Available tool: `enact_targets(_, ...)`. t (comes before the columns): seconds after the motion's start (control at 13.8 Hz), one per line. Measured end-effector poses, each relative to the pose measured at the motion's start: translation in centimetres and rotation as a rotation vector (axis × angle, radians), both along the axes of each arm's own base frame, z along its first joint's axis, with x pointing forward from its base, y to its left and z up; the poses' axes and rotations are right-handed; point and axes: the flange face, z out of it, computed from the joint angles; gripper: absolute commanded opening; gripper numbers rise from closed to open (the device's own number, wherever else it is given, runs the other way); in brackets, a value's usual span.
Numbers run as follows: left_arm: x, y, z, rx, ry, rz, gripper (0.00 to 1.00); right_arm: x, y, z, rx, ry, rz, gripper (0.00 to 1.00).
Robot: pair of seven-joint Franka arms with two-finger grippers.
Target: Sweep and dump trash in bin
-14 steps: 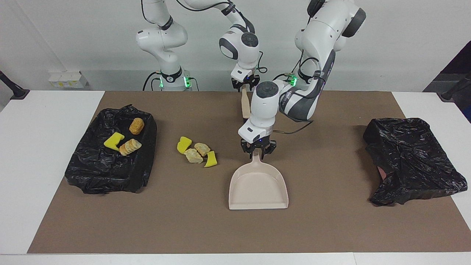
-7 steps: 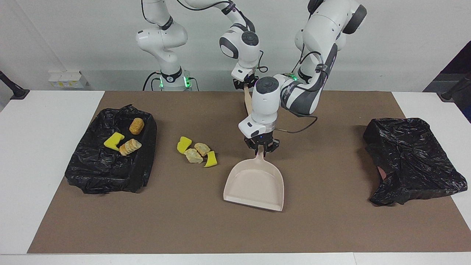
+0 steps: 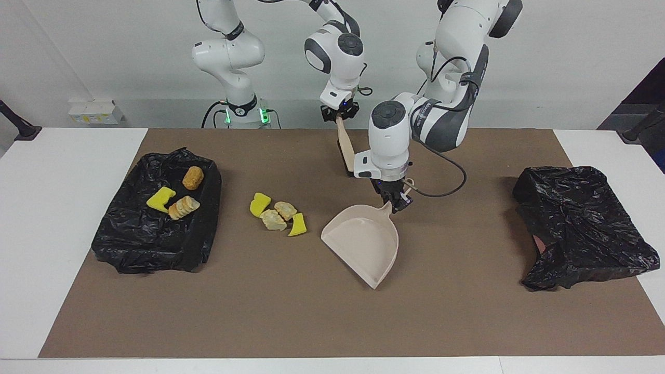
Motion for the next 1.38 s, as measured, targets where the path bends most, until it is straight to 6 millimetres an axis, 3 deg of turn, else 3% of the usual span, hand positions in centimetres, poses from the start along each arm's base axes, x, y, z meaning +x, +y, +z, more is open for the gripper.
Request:
enact_targets(0.22, 0.7, 1.3, -0.2, -0.004, 0.063, -0.255, 0.0, 0.3, -0.4, 0.0, 0.0, -0.009, -0.011, 0.0)
enact_targets(0.44, 0.1, 1.4, -1.2, 0.008, 0.109, -0.414, 0.0, 0.9, -1.5, -1.5, 0.012, -0.029, -0.033, 0.0)
enact_targets(0.73, -1.7, 1.4, -2.8, 0.018, 0.124, -0.504, 0.0, 0.5, -2.5, -4.3, 0.028, -0.036, 0.002, 0.0)
enact_targets(1.02, -3.1, 1.6, -3.5, 0.027, 0.121, -0.52, 0.0, 1.2, -2.1, -6.4, 0.082, -0.033, 0.008, 0.0)
enact_targets(1.38, -4.3, 1.6, -3.4, 0.042, 0.124, -0.528, 0.0, 1.8, -2.5, -6.8, 0.091, -0.019, 0.05, 0.56)
